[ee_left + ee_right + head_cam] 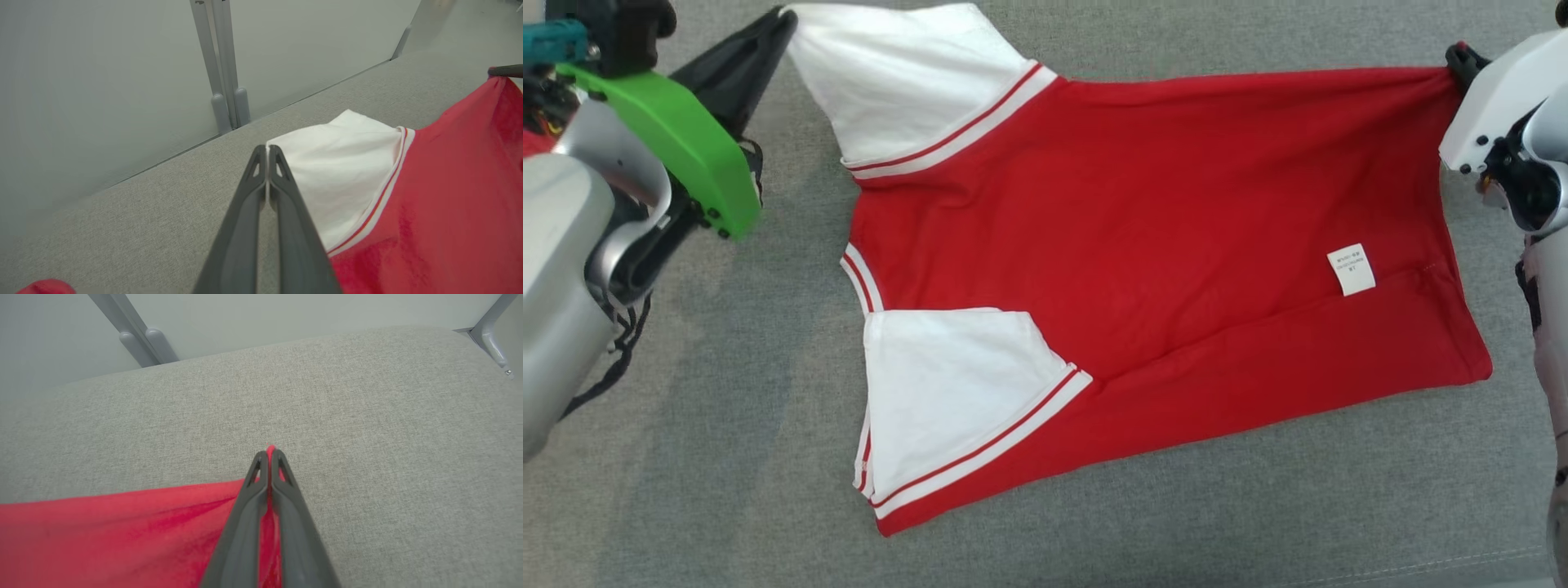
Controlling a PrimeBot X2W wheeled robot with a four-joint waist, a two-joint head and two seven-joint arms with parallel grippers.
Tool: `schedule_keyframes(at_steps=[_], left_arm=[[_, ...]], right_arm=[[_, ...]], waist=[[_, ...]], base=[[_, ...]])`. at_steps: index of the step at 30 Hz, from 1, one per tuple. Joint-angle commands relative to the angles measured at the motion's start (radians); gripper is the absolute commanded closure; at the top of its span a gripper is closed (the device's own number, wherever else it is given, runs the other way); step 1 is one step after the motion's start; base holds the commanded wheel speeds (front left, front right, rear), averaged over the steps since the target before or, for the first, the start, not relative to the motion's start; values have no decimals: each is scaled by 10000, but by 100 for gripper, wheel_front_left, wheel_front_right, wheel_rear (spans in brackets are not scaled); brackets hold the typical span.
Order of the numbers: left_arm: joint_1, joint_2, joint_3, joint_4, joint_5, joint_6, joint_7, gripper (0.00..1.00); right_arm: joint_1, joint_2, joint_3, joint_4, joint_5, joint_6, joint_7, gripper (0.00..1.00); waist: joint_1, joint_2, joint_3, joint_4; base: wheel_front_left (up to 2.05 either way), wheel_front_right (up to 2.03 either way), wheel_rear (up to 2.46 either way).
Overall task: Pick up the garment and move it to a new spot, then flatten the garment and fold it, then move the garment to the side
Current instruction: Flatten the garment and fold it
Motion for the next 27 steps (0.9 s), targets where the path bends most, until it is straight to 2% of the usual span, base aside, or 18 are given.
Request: schedule_keyframes(at_steps=[1, 5, 11, 24, 27], left_arm=[[319, 133, -13, -91, -115, -2, -126, 100], [1079, 306, -81, -472, -329, 44, -419, 100], [2338, 677, -191, -1372, -711, 445, -710, 100], [4719, 1828, -793, -4280, -899, 1840, -785, 100], [5109, 1944, -985, -4690, -921, 2104, -723, 100]], right_arm=[[276, -168, 9, -151, 104, -16, -116, 100], [982, -301, 49, -606, 240, -16, -274, 100], [2159, -380, 62, -1286, 323, -16, -329, 100], [4203, -603, -70, -2492, 393, -16, -23, 100], [4616, -553, -174, -2645, 390, -16, 63, 100]], waist=[[0, 0, -308, 110], [0, 0, -668, 191], [0, 0, -1269, 324], [0, 0, -2010, 385], [0, 0, -2042, 422]], base=[[0, 0, 0], [0, 0, 0], [0, 0, 0], [0, 0, 0], [0, 0, 0]])
